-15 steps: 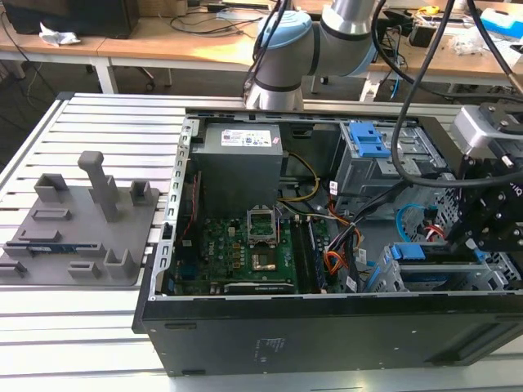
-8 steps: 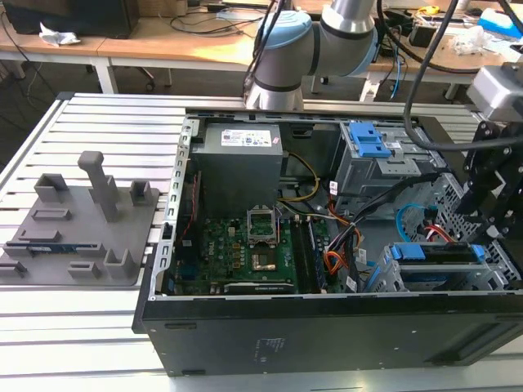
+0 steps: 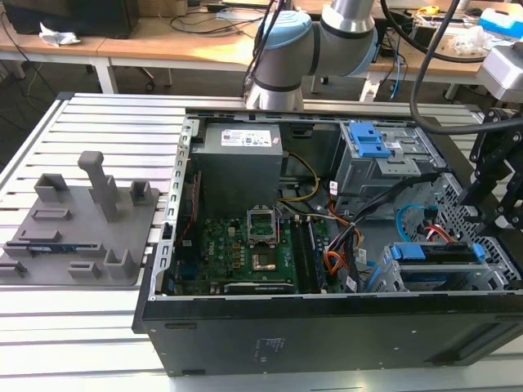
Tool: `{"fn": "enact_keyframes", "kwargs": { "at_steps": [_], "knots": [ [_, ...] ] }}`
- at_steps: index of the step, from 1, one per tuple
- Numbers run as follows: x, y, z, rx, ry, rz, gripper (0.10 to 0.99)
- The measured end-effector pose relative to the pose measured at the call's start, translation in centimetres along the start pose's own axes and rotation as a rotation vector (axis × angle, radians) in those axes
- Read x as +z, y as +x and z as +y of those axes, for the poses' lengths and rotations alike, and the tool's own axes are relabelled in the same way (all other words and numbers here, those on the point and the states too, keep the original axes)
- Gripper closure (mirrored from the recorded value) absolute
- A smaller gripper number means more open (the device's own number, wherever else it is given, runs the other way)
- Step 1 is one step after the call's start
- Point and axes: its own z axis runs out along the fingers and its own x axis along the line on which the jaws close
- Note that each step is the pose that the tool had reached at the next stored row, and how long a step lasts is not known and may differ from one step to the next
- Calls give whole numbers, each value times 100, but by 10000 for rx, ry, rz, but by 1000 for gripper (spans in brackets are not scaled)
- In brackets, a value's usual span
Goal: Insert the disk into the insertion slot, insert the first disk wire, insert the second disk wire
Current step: 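Insert the second disk wire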
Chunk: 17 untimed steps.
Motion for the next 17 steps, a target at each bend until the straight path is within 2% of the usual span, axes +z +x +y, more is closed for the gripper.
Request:
{"fn": "enact_keyframes", "kwargs": {
  "at_steps": [10,12,13,15,16,17],
  "knots": [
    [1,-10,0,2,17,21,604],
    [1,-90,4,9,24,241,604],
    [1,-154,8,14,34,409,604],
    [2,-244,13,22,48,634,604],
    [3,-284,16,27,59,804,604],
    [7,-326,20,35,72,1010,604]
  ]
}}
